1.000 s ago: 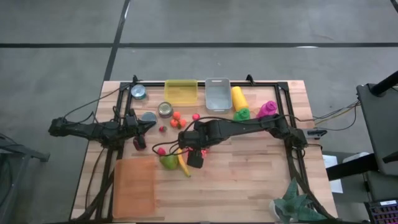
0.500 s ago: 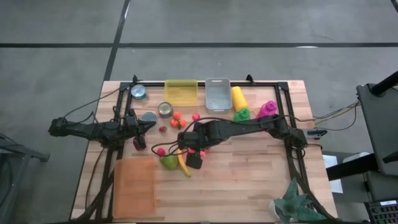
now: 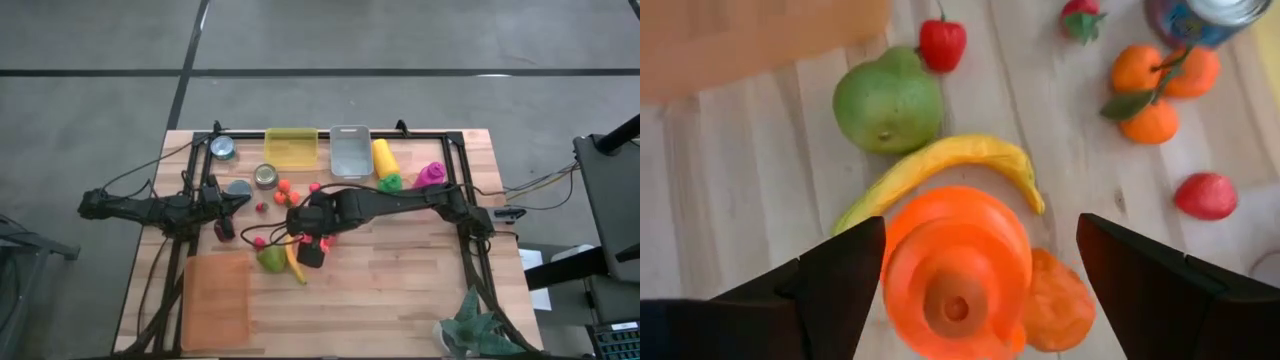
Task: Pick & Place Food Item
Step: Put the orange tumbler into the orange bin
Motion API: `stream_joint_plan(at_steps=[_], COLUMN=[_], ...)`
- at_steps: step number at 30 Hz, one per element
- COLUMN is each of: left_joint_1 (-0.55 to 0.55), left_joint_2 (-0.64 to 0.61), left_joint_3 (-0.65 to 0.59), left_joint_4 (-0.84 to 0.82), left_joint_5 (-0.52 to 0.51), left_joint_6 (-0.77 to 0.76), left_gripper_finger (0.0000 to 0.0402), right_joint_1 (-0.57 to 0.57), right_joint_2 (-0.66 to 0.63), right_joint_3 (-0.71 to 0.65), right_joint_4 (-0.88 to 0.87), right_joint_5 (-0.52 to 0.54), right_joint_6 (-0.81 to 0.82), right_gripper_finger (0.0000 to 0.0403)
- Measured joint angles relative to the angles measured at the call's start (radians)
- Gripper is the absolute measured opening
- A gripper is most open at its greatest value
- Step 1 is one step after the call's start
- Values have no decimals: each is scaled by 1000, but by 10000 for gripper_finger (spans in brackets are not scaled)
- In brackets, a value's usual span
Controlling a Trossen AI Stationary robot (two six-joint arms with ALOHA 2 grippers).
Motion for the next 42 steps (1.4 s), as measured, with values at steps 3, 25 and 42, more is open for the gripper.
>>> stream_joint_plan(at_steps=[3, 25, 42], left_joint_1=[0, 0, 0], left_joint_2=[0, 0, 0], left_joint_3=[0, 0, 0], left_joint_4=[0, 0, 0], left_joint_5=[0, 0, 0], left_joint_6=[0, 0, 0], left_gripper_finger=[0, 0, 0], right_joint_1=[0, 40, 25], right_joint_2=[-7, -107, -136], right_joint_3=[11, 16, -133], right_joint_4=[0, 78, 454], right_joint_5=[15, 194, 114], right_joint_6=[-15, -112, -267], right_gripper_finger=[327, 328, 328])
